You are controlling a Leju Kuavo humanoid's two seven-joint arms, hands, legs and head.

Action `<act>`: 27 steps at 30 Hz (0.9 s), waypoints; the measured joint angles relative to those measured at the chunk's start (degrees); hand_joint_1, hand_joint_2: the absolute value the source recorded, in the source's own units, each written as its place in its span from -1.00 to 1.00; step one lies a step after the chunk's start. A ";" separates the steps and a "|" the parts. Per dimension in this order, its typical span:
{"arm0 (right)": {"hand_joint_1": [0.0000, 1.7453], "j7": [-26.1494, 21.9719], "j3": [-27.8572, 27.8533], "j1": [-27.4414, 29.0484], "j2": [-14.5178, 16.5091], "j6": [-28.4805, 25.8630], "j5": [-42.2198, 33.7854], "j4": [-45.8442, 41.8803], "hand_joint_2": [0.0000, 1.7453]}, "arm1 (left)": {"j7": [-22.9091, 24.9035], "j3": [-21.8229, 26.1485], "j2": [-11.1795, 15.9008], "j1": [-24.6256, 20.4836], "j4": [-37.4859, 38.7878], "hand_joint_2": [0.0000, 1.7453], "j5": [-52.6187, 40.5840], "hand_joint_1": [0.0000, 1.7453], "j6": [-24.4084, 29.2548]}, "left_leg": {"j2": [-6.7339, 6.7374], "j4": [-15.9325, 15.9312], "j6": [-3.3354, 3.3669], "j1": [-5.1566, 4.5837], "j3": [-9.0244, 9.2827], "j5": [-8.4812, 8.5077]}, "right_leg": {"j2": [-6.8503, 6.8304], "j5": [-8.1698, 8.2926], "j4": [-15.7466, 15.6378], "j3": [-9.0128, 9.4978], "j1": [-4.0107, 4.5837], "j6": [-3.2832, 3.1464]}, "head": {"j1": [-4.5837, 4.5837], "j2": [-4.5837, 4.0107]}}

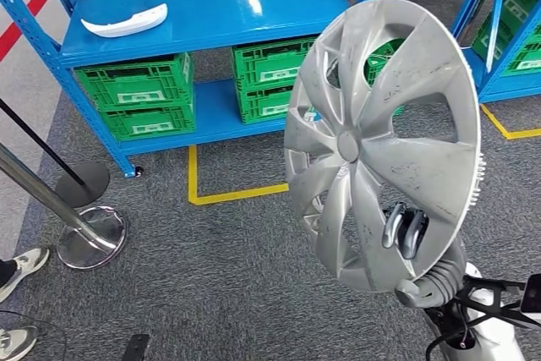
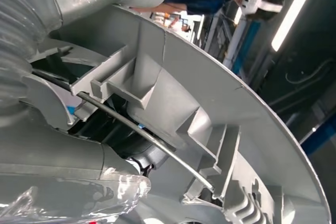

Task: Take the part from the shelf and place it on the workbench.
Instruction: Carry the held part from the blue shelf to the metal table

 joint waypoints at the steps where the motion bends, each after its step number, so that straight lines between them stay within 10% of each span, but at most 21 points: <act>1: 1.00 -0.02 -0.04 -0.03 0.03 0.00 0.02 0.04 1.00 | 0.00 0.00 0.04 0.04 0.00 1.00 -0.01 -1.00 0.05 | 0.04 0.87 -0.29 0.02 -0.53 -0.78 | -0.19 0.30 -0.02 -0.30 -0.08 -0.48 | -0.09 0.00; 5: 1.00 -0.13 -0.27 0.13 0.34 0.07 0.57 0.10 1.00 | -0.10 0.00 0.10 0.00 0.00 1.00 -0.04 -1.00 0.24 | 0.32 13.73 -1.17 0.13 -5.97 -8.39 | -1.32 1.37 -0.08 -1.78 -0.10 -1.59 | -0.43 0.00; 7: 1.00 -0.13 -0.33 0.32 0.51 0.11 0.78 0.12 1.00 | -0.13 0.00 0.23 0.05 0.00 1.00 -0.04 -1.00 0.25 | 0.38 16.29 -1.10 0.09 -6.40 -8.90 | -2.09 1.79 -0.06 -2.38 0.08 -1.57 | -0.44 0.00; 11: 1.00 -0.17 -0.46 0.42 0.73 0.42 0.93 0.13 1.00 | -0.19 0.00 0.49 -0.19 0.00 1.00 -0.12 -1.00 0.32 | 3.29 2.88 0.05 -0.56 1.93 -3.79 | -3.88 2.27 0.13 -2.83 0.48 -1.02 | -0.44 0.00; 15: 1.00 -0.23 -0.64 0.46 1.03 0.85 1.22 0.15 1.00 | -0.03 -0.01 0.50 -0.15 0.00 1.00 -0.58 -1.00 0.37 | 3.00 -0.33 1.25 -0.87 2.79 -2.84 | -5.57 2.58 0.29 -3.27 0.64 0.03 | -0.52 0.00; 22: 1.00 -0.20 -0.82 1.07 1.09 0.96 1.72 0.22 1.00 | 0.18 -0.02 0.45 0.10 0.00 1.00 -0.74 -1.00 0.26 | -0.86 -0.61 2.32 -0.30 1.66 -1.29 | -0.80 -5.70 16.61 -9.70 0.10 1.67 | -0.18 0.00; 27: 1.00 -0.22 -0.86 1.14 1.10 0.95 1.73 0.30 1.00 | 0.18 -0.02 0.40 0.05 0.00 1.00 -0.74 -1.00 0.25 | -4.01 -0.22 1.26 -0.15 0.95 -0.60 | 3.17 0.14 0.97 -0.74 -0.67 1.51 | -0.23 0.00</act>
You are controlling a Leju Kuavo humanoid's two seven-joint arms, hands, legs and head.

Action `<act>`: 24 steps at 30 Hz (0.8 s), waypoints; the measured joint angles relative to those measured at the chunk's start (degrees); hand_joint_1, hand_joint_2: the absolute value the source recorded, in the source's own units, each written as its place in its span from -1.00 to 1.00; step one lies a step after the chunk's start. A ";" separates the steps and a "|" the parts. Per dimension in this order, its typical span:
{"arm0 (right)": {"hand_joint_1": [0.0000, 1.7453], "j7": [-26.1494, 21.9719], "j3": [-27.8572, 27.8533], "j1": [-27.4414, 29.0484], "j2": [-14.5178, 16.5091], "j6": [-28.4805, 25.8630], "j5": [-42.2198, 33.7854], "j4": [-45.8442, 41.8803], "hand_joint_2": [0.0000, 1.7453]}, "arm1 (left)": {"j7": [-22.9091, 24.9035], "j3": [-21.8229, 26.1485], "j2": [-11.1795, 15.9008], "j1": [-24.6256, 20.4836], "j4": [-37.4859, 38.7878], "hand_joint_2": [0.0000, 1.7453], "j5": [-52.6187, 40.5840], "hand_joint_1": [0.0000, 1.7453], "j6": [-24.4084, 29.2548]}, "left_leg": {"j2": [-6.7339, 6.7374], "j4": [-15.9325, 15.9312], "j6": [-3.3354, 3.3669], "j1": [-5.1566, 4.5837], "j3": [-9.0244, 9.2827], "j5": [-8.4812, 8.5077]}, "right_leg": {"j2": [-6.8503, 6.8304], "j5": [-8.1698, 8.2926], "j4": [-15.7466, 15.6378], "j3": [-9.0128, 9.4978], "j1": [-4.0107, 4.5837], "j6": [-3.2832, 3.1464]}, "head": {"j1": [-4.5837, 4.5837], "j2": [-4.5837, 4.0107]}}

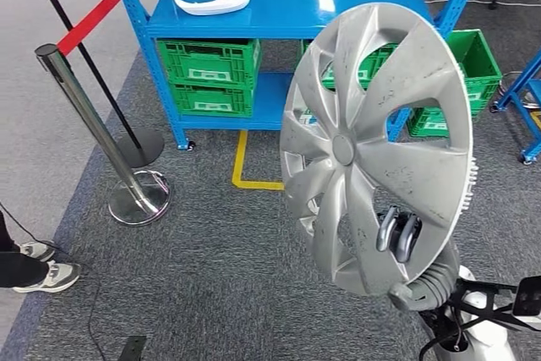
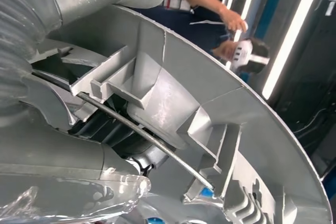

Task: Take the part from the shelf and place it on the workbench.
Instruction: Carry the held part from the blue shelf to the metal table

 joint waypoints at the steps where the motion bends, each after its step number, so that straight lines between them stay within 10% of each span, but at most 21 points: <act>1: 1.00 -0.01 -0.01 0.01 0.01 0.00 0.01 0.02 1.00 | 0.00 0.00 0.01 0.00 0.00 1.00 0.00 -1.00 0.00 | -0.51 0.10 -0.37 0.05 -0.40 0.24 | 0.53 -0.14 -0.71 0.33 0.00 -0.26 | -0.03 0.00; 5: 1.00 0.01 -0.04 -0.03 0.09 -0.01 0.01 0.02 1.00 | 0.01 0.00 0.14 0.31 0.00 1.00 0.00 -1.00 0.04 | 0.41 1.87 -1.73 0.25 -2.24 -0.55 | -1.61 0.54 -0.79 -0.14 0.09 -1.81 | -0.39 0.00; 10: 1.00 0.08 -0.30 0.11 0.16 -0.22 0.49 0.03 1.00 | -0.15 0.00 -0.12 -0.04 0.00 1.00 0.00 -1.00 -0.07 | 4.43 16.70 -2.74 0.43 -8.83 -7.53 | -5.25 0.84 -0.90 -0.71 0.23 -2.54 | -0.87 0.00; 15: 1.00 0.10 -0.83 0.40 0.16 -0.77 0.74 -0.26 1.00 | -0.20 -0.01 -0.34 -0.33 0.00 1.00 -0.16 -1.00 -0.29 | 7.80 2.81 -1.95 0.02 -0.54 -1.44 | -8.35 0.78 -0.71 -0.71 0.63 -1.90 | -0.92 0.00; 18: 1.00 0.11 -1.60 1.60 0.15 -1.16 0.73 -1.12 1.00 | 0.14 -0.20 -0.67 -0.29 0.01 1.00 -0.74 -1.00 -0.40 | 7.50 0.71 -0.73 -0.26 0.04 -1.28 | -10.04 0.69 -0.78 -0.57 0.94 -1.00 | -0.89 0.00; 21: 1.00 0.07 -2.79 4.35 -0.18 -1.73 0.70 -2.81 1.00 | 1.24 -0.78 -0.94 0.19 0.02 1.00 -1.42 -1.00 -0.68 | 5.62 0.35 0.33 0.06 0.07 -0.87 | -7.46 -1.72 2.25 -1.59 0.60 -0.07 | -0.65 0.00; 24: 1.00 0.03 -4.63 8.28 -0.92 -2.13 0.75 -4.81 1.00 | 2.13 -1.43 -1.53 0.36 0.02 1.00 -2.12 -1.00 -1.12 | 3.51 0.35 0.82 0.13 -0.08 -0.68 | -4.07 -6.95 13.35 -6.61 0.54 0.17 | -0.34 0.00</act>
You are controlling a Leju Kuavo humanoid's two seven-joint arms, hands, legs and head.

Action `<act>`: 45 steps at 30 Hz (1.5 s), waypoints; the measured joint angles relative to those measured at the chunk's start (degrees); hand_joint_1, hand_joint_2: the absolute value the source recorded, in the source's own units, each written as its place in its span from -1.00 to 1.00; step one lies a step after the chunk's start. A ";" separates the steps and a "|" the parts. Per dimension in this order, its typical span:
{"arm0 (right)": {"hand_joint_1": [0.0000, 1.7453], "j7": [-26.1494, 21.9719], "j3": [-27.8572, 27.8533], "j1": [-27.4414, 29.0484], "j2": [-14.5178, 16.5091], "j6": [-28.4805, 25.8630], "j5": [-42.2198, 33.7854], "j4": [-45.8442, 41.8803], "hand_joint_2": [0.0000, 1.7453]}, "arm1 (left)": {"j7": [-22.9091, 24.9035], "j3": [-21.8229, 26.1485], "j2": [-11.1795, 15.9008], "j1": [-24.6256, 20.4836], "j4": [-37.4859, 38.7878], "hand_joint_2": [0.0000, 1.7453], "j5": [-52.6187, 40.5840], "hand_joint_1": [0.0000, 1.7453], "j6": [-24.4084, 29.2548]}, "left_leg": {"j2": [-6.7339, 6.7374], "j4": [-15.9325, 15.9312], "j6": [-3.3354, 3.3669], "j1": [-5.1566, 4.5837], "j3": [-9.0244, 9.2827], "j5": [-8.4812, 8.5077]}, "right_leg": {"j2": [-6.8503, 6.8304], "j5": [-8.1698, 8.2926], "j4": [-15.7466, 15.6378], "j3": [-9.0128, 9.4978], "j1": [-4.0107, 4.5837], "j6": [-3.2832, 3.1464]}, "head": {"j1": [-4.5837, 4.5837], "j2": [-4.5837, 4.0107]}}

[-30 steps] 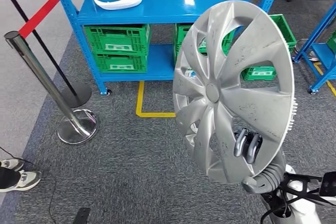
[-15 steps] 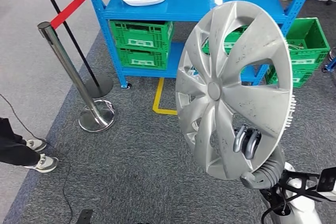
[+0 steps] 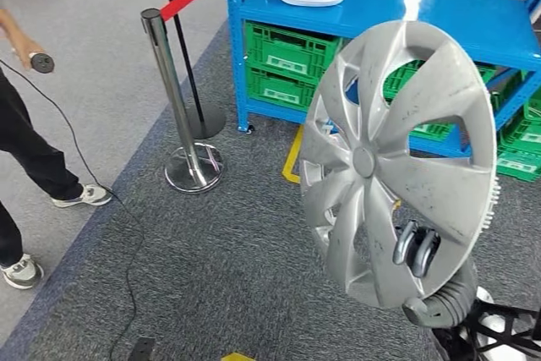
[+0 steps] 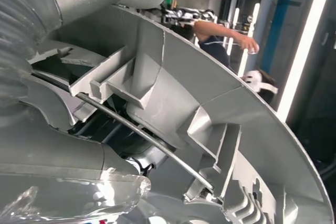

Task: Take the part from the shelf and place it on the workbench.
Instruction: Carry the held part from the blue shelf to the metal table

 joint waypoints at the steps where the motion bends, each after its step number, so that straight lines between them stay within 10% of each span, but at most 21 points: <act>1: 1.00 0.01 -0.62 1.32 -0.16 -0.13 0.05 -0.64 1.00 | 0.20 -0.24 -0.24 0.09 0.00 1.00 -0.19 -1.00 0.03 | -0.76 0.01 0.04 -0.02 -0.02 0.02 | 0.22 -0.43 2.13 -1.08 0.02 0.02 | 0.02 0.00; 6: 1.00 0.33 -3.70 5.09 -1.14 -0.85 0.14 -4.13 1.00 | 0.00 -1.08 -1.26 0.20 0.00 1.00 -0.95 -1.00 2.22 | -4.07 0.45 -0.46 -0.09 -0.23 0.19 | 3.25 6.41 -11.40 5.34 -0.63 -0.07 | 0.01 0.00; 10: 1.00 1.32 -6.84 5.85 -2.92 -1.25 -1.04 -7.10 1.00 | -2.45 -1.68 -1.75 0.22 0.00 1.00 -1.99 -1.00 6.86 | -5.61 0.52 -1.69 0.14 -1.10 0.71 | 3.21 6.95 -13.74 6.53 -0.54 -1.01 | 0.00 0.00; 14: 1.00 2.63 -9.06 5.54 -3.91 -0.98 -2.58 -9.20 1.00 | -4.12 -1.90 -1.91 -0.18 0.00 1.00 -1.68 -1.00 8.81 | -0.39 9.20 -2.72 -0.02 -5.10 -4.66 | 0.61 7.44 -14.02 6.39 -0.61 -2.12 | -0.54 0.00; 17: 1.00 3.21 -9.13 5.10 -3.94 -0.61 -2.66 -9.22 1.00 | -4.84 -1.90 -1.91 -0.50 0.00 1.00 -1.32 -1.00 9.02 | 0.91 16.44 -2.92 0.07 -8.15 -7.25 | -1.60 7.53 -14.02 6.10 -0.44 -2.31 | -0.58 0.00; 22: 1.00 3.32 -9.12 4.46 -3.97 -0.55 -2.67 -9.20 1.00 | -5.05 -1.90 -1.92 -0.81 -0.02 1.00 -1.24 -1.00 9.23 | 5.00 2.15 -1.60 -0.57 0.44 -1.61 | -4.96 7.54 -13.86 6.13 0.13 -1.74 | -0.55 0.00; 25: 1.00 3.20 -9.00 3.40 -3.99 -0.22 -2.81 -8.91 1.00 | -4.98 -1.83 -1.86 -0.82 -0.01 1.00 -0.29 -1.00 10.31 | 4.04 0.49 -0.56 -0.75 0.58 -1.16 | -6.56 7.56 -13.92 6.11 0.25 -0.77 | -0.50 0.00; 29: 1.00 2.86 -8.46 0.53 -4.04 0.23 -3.33 -7.76 1.00 | -4.86 -1.14 -1.64 -0.76 -0.01 1.00 1.78 -1.00 11.48 | 1.60 0.06 0.55 -0.40 0.43 -0.37 | -1.28 3.03 -6.29 2.71 -0.15 0.30 | -0.04 0.00; 32: 1.00 2.44 -7.92 -0.56 -4.05 0.00 -3.39 -6.46 1.00 | -6.04 0.14 -1.49 -0.61 -0.01 1.00 3.97 -1.00 8.99 | -0.67 0.09 0.76 -0.43 0.20 -0.14 | 0.13 0.19 2.11 -1.17 -0.19 0.46 | 0.07 0.00; 36: 1.00 1.26 -7.44 -0.55 -4.05 -0.43 -2.97 -5.10 1.00 | -6.91 1.91 -1.37 -0.32 0.00 1.00 5.57 -1.00 8.70 | -3.99 0.37 0.16 -0.30 0.00 0.14 | 3.08 6.21 -9.94 4.74 -0.76 0.42 | 0.06 0.00; 40: 1.00 0.33 -7.02 -0.54 -4.04 -0.55 -3.04 -3.93 1.00 | -6.81 3.19 -1.14 -0.11 0.00 1.00 6.02 -1.00 9.62 | -6.36 0.45 -1.31 0.02 -1.25 0.86 | 4.21 6.76 -13.80 6.72 -0.75 -0.57 | -0.02 0.00; 45: 1.00 -0.08 -6.37 -0.84 -3.97 -0.66 -2.95 -2.95 1.00 | -5.95 3.79 -0.87 -0.03 0.00 1.00 6.07 -1.00 10.13 | 0.03 10.96 -2.57 -0.11 -6.78 -4.73 | 0.53 7.08 -14.21 6.75 -0.55 -2.15 | -0.70 0.00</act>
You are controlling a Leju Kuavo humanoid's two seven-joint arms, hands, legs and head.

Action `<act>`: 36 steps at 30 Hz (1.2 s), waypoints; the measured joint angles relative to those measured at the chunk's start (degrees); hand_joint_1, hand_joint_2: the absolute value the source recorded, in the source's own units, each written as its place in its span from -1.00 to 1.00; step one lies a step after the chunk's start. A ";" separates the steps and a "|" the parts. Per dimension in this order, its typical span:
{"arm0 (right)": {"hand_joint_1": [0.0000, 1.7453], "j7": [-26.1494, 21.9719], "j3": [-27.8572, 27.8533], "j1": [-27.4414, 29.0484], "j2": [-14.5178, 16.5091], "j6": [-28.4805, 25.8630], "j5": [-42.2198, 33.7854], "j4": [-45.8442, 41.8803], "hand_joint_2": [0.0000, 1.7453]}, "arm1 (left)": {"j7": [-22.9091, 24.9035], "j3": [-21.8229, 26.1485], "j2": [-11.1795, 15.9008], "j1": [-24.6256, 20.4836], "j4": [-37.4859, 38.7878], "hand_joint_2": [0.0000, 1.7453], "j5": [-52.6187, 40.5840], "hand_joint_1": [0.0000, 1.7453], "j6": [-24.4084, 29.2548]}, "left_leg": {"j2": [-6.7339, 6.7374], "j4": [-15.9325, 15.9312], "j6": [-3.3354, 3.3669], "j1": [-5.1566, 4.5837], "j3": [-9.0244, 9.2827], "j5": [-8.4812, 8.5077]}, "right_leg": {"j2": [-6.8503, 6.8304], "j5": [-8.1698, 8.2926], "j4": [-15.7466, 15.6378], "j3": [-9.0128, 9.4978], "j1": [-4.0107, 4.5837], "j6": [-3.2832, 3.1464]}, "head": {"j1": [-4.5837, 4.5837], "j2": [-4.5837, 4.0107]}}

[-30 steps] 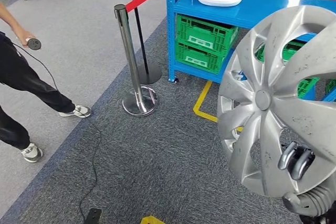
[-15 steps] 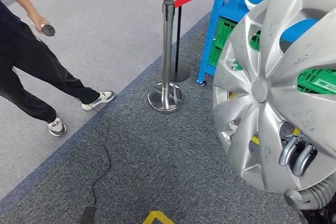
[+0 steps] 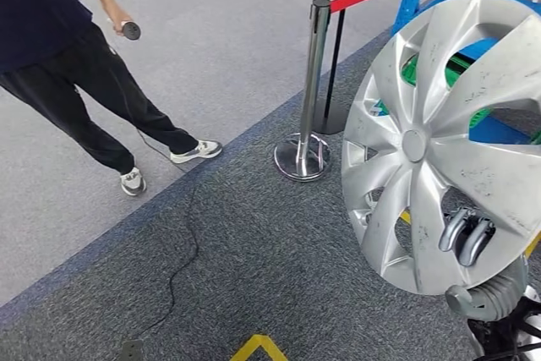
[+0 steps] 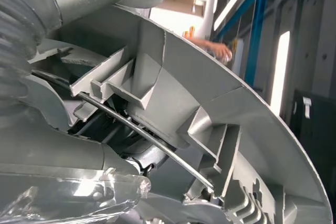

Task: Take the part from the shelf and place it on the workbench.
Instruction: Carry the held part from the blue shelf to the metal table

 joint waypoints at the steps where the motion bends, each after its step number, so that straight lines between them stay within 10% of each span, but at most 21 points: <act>1: 1.00 -0.01 0.14 0.00 0.03 0.02 0.04 0.17 1.00 | 0.08 0.05 0.01 -0.03 0.00 1.00 -0.01 -1.00 0.07 | 0.54 3.39 -0.11 0.07 -1.68 -1.20 | -0.83 -0.05 0.01 0.00 0.09 -0.06 | 0.02 0.00; 3: 1.00 -0.08 0.44 -0.07 0.17 0.10 0.12 0.50 1.00 | 0.28 0.14 0.07 0.05 0.00 1.00 0.06 -1.00 0.28 | 0.91 5.15 -0.09 0.12 -2.56 -0.73 | -2.41 -0.15 0.02 0.05 0.22 -0.13 | 0.00 0.00; 8: 1.00 -0.74 1.03 -1.00 0.87 0.24 0.67 1.14 1.00 | -0.04 0.98 0.77 -0.16 0.00 1.00 0.86 -1.00 0.39 | 4.90 -9.53 1.06 -0.67 5.14 5.25 | -5.47 -0.77 0.17 0.45 0.82 0.68 | 0.01 0.00; 11: 1.00 -0.85 1.44 -1.68 1.24 0.23 0.94 1.58 1.00 | -0.32 1.31 1.09 -0.06 -0.01 1.00 1.02 -1.00 0.38 | 3.47 -10.38 2.08 -0.77 5.20 5.28 | -6.68 -1.15 0.01 0.80 0.85 1.57 | 0.09 0.00; 15: 1.00 -0.96 1.84 -1.99 1.42 0.25 0.98 2.04 1.00 | -0.39 1.57 1.45 -0.10 -0.02 1.00 1.08 -1.00 0.39 | 0.82 -10.76 3.09 -0.34 5.39 5.59 | -1.24 -6.36 9.99 -3.92 0.49 2.35 | 0.61 0.00; 18: 1.00 -1.06 2.13 -1.98 1.50 0.25 0.98 2.51 1.00 | -0.84 1.58 1.46 -0.04 -0.02 1.00 1.07 -1.00 0.29 | -1.37 -10.71 3.18 -0.32 5.43 5.58 | -0.32 -7.48 16.59 -7.98 0.44 2.50 | 0.72 0.00; 22: 1.00 -1.58 2.37 -2.42 1.87 0.25 1.02 2.84 1.00 | -1.74 1.64 1.73 -0.10 -0.02 1.00 1.02 -1.00 -0.16 | -4.37 -10.29 2.56 -0.18 5.35 5.59 | 2.84 -0.51 3.58 -2.42 -0.30 2.58 | 0.71 0.00; 26: 1.00 -1.81 2.48 -2.99 2.29 0.25 1.16 2.98 1.00 | -1.84 1.93 2.08 0.05 0.00 1.00 0.98 -1.00 -0.23 | -6.15 -10.11 1.01 0.19 4.34 6.07 | 3.11 -0.02 0.72 -0.98 -0.19 1.48 | 0.68 0.00; 32: 1.00 -1.68 2.40 -3.34 2.53 0.35 1.19 2.83 1.00 | -1.84 2.02 2.15 -0.14 0.00 1.00 0.48 -1.00 -0.52 | 0.71 5.06 -0.14 0.12 -3.01 -1.35 | -1.22 0.01 0.45 -0.74 0.29 -0.04 | -0.03 0.00; 34: 1.00 -1.64 2.40 -3.34 2.58 0.44 1.24 2.82 1.00 | -1.84 2.03 2.17 -0.07 0.00 1.00 0.46 -1.00 -0.52 | 0.96 4.95 -0.04 0.14 -2.82 -0.12 | -2.66 -0.11 0.45 -0.62 0.39 -0.08 | -0.04 0.00; 36: 1.00 -1.63 2.40 -3.40 2.68 0.46 1.24 2.80 1.00 | -1.83 2.03 2.22 -0.05 0.00 1.00 0.43 -1.00 -0.52 | 2.40 -1.93 0.28 -0.01 0.98 3.34 | -3.92 -0.34 0.45 -0.32 0.46 0.11 | -0.05 0.00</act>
